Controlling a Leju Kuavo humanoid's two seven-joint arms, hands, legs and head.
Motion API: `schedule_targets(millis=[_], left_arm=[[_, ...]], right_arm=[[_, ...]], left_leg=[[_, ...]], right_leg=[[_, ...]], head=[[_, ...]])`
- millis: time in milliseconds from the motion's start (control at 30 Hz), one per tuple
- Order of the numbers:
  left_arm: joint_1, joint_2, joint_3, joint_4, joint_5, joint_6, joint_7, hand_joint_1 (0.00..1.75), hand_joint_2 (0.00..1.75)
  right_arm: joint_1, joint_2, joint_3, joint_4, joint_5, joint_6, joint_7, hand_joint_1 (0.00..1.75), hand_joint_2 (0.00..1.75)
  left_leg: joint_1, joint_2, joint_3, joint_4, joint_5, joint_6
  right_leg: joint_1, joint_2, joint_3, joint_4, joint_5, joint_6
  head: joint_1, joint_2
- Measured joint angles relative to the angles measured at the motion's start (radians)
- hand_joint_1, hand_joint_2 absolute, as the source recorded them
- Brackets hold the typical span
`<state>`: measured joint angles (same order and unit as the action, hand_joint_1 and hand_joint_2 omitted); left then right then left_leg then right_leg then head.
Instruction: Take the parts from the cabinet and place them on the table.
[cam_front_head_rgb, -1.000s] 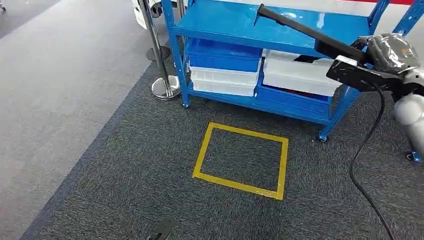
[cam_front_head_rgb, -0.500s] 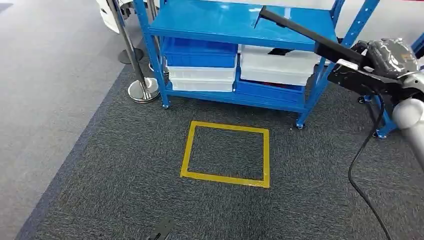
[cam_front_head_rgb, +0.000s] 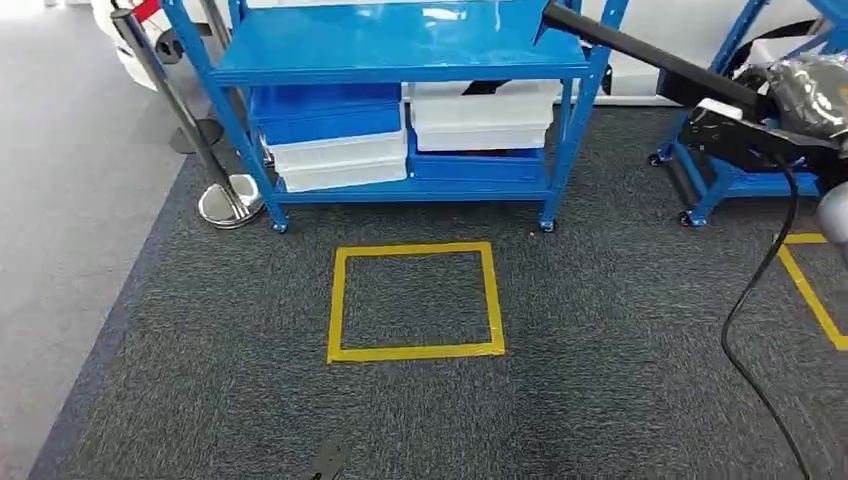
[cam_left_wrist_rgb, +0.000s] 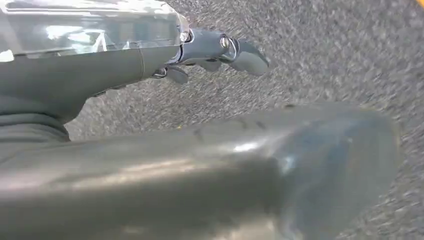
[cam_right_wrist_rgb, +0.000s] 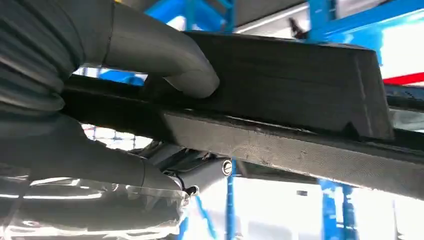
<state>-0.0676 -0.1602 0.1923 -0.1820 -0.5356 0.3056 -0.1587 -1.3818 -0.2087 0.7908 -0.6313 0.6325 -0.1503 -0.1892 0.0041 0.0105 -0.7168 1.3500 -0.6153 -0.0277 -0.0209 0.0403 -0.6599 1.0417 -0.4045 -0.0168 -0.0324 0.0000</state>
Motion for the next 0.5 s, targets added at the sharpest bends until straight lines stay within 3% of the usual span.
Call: schedule_targets(millis=[33,100,133,167,233,300,333,367,400,467,500], left_arm=[[0.002,0.000,0.000,0.000,0.000,0.000,0.000,0.00,0.00],[0.004,-0.001,0.000,0.000,0.000,-0.001,0.000,0.00,0.00],[0.006,-0.001,0.000,0.000,0.000,-0.001,0.000,0.00,0.00],[0.008,-0.001,0.002,0.000,0.000,-0.001,0.000,0.00,0.00],[0.012,-0.001,0.003,0.000,0.000,-0.003,0.005,0.00,0.00],[0.011,-0.001,0.004,0.000,-0.003,-0.005,0.013,0.00,0.00],[0.010,-0.003,0.004,0.000,-0.003,-0.008,0.015,0.00,0.00],[0.009,-0.003,0.005,0.000,-0.002,-0.011,0.016,0.00,0.00],[0.012,-0.003,0.005,0.000,-0.002,-0.013,0.014,0.00,0.00],[0.022,-0.003,0.007,0.000,0.001,-0.016,0.013,0.00,0.00],[0.025,-0.001,0.007,0.000,0.002,-0.016,0.012,0.00,0.00]], right_arm=[[0.000,-0.007,0.000,0.001,0.000,0.003,-0.002,1.75,1.75],[-0.001,-0.021,0.000,0.002,0.000,0.006,-0.008,1.75,1.75],[-0.003,-0.023,0.000,0.002,0.000,0.006,-0.011,1.75,1.75],[-0.006,-0.031,0.000,0.002,0.000,0.006,-0.012,1.75,1.75],[-0.008,-0.037,0.000,0.003,0.000,0.005,-0.014,1.75,1.75],[-0.006,-0.059,0.000,0.002,0.002,0.004,-0.014,1.75,1.75],[-0.002,-0.076,-0.001,-0.001,0.002,0.003,-0.014,1.75,1.75],[-0.002,-0.095,-0.002,-0.011,0.002,0.003,-0.013,1.75,1.75],[0.000,-0.111,-0.002,-0.025,0.002,0.002,-0.010,1.75,1.75],[0.009,-0.127,-0.002,-0.041,0.003,0.003,-0.008,1.75,1.75],[0.016,-0.134,-0.002,-0.045,0.003,0.003,-0.007,1.75,1.75]], left_leg=[[0.000,-0.001,0.007,-0.015,0.018,0.003],[0.000,-0.013,0.080,-0.171,0.110,0.012],[0.000,-0.050,0.125,-0.268,0.156,0.019],[0.007,-0.109,0.140,-0.300,0.139,0.024],[0.002,-0.091,0.148,-0.318,0.144,0.023],[-0.002,-0.070,0.149,-0.323,0.150,0.032],[0.011,-0.051,0.154,-0.346,0.165,0.043],[0.009,-0.043,0.157,-0.353,0.170,0.050],[0.008,-0.033,0.156,-0.354,0.173,0.055],[0.005,-0.005,0.153,-0.353,0.172,0.055],[0.005,0.012,0.151,-0.352,0.172,0.055]], right_leg=[[0.001,0.013,0.000,0.001,0.001,0.001],[0.001,0.043,0.001,0.004,0.003,0.004],[0.001,0.055,0.001,0.006,0.003,0.005],[0.000,0.065,-0.004,0.003,0.007,0.012],[-0.008,0.093,-0.016,0.002,0.017,0.028],[-0.012,0.121,-0.018,-0.012,0.030,0.047],[-0.010,0.096,-0.020,-0.007,0.026,0.047],[0.002,0.031,-0.030,0.012,0.006,0.047],[-0.001,-0.008,-0.056,0.068,-0.033,0.050],[-0.003,-0.030,-0.124,0.220,-0.102,0.056],[-0.004,-0.033,-0.146,0.271,-0.115,0.059]], head=[[0.000,0.000],[0.000,0.000],[0.000,0.000],[0.000,0.000],[0.000,0.000],[0.000,0.000],[0.000,0.000],[0.000,0.000],[0.000,0.000],[0.000,0.000],[0.000,0.000]])
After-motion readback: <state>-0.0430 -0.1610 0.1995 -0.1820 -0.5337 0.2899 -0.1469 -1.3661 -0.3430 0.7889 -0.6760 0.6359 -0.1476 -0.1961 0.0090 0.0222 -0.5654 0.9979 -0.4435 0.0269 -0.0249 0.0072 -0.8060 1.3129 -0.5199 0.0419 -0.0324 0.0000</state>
